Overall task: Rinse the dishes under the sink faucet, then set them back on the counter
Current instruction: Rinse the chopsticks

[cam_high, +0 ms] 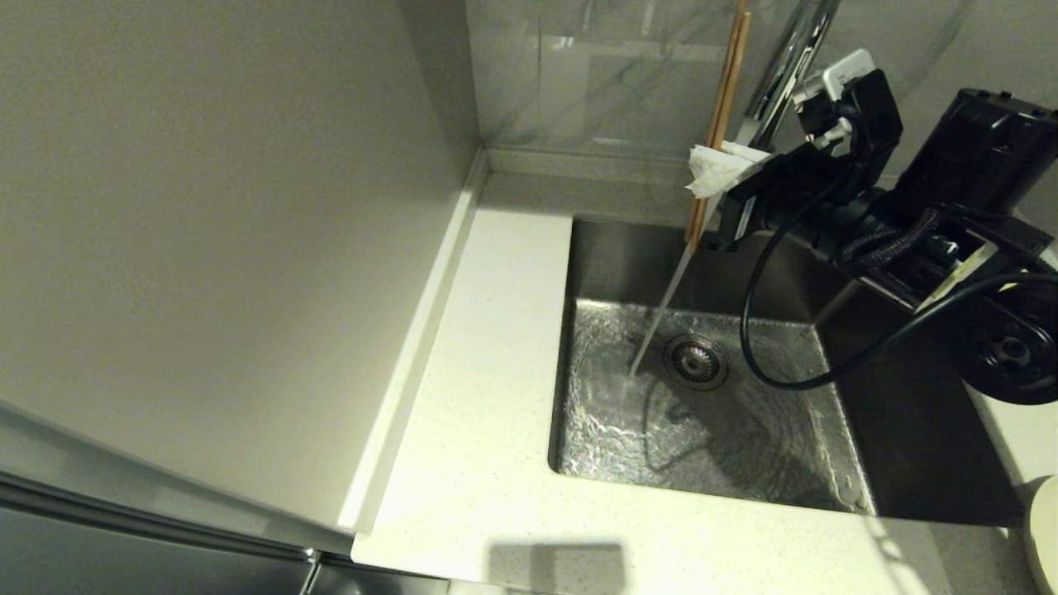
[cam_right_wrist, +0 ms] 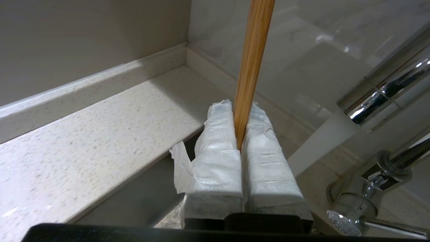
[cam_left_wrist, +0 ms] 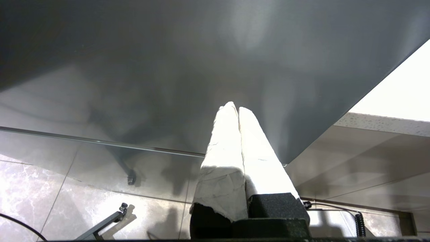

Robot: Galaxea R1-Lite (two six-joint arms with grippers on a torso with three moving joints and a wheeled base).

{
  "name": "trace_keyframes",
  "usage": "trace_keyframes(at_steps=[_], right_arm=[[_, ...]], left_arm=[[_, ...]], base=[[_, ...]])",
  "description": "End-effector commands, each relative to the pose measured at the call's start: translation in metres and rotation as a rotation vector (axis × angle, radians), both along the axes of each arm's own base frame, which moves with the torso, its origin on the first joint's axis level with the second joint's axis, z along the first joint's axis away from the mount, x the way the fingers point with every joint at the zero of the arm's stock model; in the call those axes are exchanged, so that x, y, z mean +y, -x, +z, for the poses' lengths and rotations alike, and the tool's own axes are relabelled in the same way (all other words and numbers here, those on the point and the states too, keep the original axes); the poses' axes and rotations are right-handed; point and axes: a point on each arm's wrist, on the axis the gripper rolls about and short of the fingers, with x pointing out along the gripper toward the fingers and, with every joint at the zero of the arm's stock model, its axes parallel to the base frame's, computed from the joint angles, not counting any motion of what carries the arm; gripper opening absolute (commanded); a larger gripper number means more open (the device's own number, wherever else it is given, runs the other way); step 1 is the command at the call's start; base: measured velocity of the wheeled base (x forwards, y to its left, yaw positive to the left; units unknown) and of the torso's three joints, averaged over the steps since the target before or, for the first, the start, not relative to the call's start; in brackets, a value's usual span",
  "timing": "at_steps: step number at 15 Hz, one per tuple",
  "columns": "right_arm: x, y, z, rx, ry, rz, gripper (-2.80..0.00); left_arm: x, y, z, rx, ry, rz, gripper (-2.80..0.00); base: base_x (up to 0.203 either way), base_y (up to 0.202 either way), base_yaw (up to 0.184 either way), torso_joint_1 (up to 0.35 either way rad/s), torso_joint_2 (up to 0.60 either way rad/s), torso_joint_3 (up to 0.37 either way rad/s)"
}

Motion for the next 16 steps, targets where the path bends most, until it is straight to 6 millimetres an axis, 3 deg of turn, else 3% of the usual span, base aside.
trace_keyframes(at_steps=[1, 6, 14, 16], right_arm=[[0.003, -0.011, -0.008, -0.001, 0.003, -0.006, -2.80], [-0.010, -0.021, -0.015, 0.012, 0.007, -0.053, -2.80], [-0.014, -0.023, -0.017, 0.020, 0.009, -0.066, -2.80], [-0.017, -0.017, -0.008, 0.004, -0.007, -0.066, -2.80]], left_arm=[[0.000, 0.000, 0.000, -0.002, 0.001, 0.001, -2.80], [0.000, 0.000, 0.000, -0.002, 0.001, 0.001, -2.80], [0.000, 0.000, 0.000, -0.002, 0.001, 0.001, -2.80], [0.000, 0.000, 0.000, -0.002, 0.001, 0.001, -2.80]], base=[[0.000, 0.000, 0.000, 0.000, 0.00, 0.000], [0.000, 0.000, 0.000, 0.000, 0.00, 0.000], [0.000, 0.000, 0.000, 0.000, 0.00, 0.000], [0.000, 0.000, 0.000, 0.000, 0.00, 0.000]])
